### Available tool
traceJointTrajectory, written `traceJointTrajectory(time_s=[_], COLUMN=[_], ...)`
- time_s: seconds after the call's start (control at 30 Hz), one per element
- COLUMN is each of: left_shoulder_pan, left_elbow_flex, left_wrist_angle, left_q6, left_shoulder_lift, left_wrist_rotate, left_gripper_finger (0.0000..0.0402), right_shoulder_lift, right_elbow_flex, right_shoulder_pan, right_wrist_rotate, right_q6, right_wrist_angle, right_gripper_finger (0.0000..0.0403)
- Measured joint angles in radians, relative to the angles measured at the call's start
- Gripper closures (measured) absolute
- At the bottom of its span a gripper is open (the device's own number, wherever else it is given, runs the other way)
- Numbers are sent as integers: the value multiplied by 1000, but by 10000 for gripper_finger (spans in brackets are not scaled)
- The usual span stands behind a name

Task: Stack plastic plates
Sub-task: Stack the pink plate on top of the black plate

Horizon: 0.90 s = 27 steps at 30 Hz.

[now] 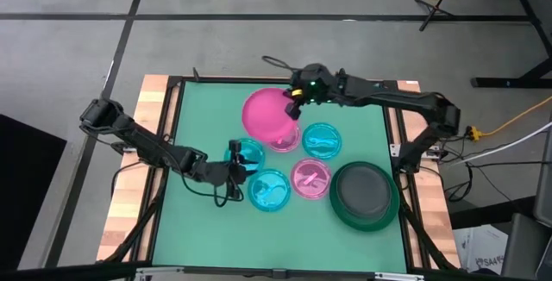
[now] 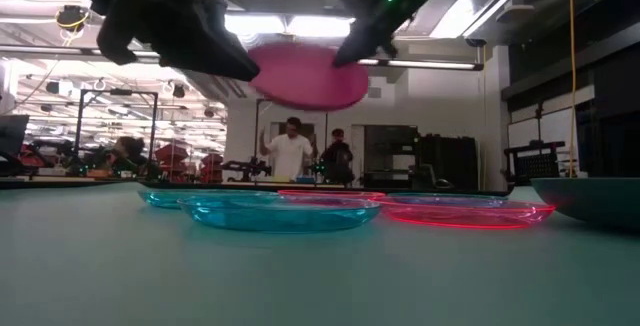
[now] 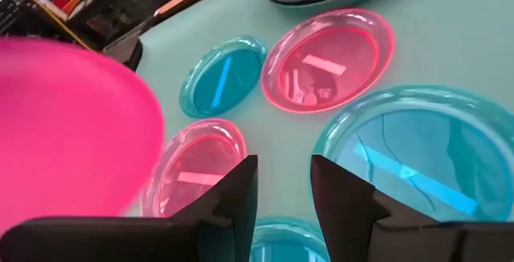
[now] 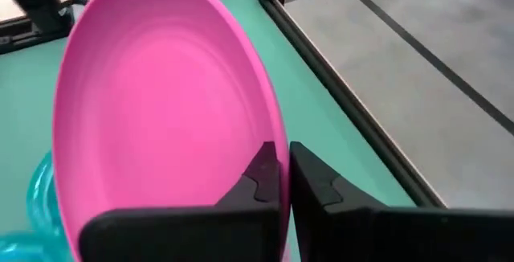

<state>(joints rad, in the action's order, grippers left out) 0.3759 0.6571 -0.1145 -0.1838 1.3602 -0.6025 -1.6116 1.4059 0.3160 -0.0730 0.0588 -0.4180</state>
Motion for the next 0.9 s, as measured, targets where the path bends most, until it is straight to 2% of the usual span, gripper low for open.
traceJointTrajectory(time_s=[0.27,0.5,0.7,0.9], left_shoulder_pan=[9,9,9,9], left_elbow_flex=[0,0,0,0], left_wrist_angle=[-9,-11,-11,-11], left_q6=[0,0,0,1], left_shoulder_lift=[0,0,0,0], left_wrist_rotate=[0,0,-1,-1], left_gripper_finger=[291,291,291,291], right_shoulder_lift=[216,386,471,486], right_elbow_flex=[1,1,1,-4], right_shoulder_pan=[-1,-2,-2,-2], right_wrist_rotate=[109,136,186,216], right_q6=[-14,19,5,-4], right_wrist_angle=[-319,-627,-861,-1057], right_gripper_finger=[402,403,403,403])
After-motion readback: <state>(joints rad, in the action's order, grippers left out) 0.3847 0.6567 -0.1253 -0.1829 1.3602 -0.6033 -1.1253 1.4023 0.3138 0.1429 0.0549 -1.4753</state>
